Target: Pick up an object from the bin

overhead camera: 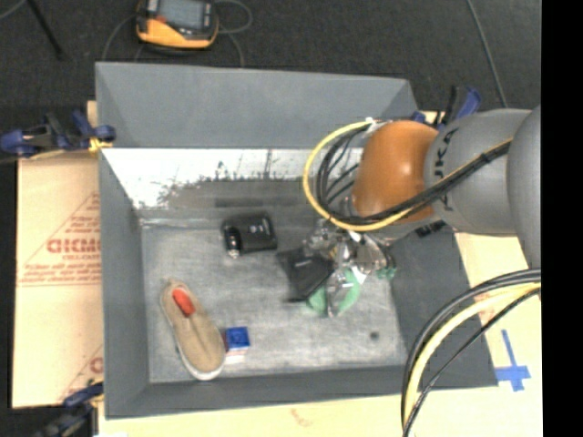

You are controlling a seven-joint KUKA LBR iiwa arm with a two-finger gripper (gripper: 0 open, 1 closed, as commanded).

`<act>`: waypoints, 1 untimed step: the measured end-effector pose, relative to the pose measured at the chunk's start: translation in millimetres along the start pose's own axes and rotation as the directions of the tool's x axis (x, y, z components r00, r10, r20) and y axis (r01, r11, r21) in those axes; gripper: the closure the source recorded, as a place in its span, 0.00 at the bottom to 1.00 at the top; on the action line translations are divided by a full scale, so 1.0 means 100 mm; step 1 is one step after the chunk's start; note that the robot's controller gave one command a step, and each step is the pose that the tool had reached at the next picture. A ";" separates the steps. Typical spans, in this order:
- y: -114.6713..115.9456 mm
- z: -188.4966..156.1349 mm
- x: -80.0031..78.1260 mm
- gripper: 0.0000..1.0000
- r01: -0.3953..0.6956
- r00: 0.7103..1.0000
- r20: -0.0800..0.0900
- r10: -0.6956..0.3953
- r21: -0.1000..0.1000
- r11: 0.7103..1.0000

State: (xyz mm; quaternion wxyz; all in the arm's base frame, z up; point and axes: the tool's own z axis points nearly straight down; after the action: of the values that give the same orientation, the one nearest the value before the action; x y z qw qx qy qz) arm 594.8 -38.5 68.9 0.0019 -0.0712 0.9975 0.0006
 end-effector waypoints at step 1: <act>0.00 -0.03 -0.09 0.00 -0.148 0.989 -0.001 0.148 0.000 0.989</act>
Offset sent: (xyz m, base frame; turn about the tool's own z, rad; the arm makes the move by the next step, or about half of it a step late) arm 0.0000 0.0000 0.0000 0.0000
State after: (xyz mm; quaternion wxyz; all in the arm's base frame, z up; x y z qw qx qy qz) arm 603.1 -36.9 72.4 0.0012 0.0033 1.0000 0.0005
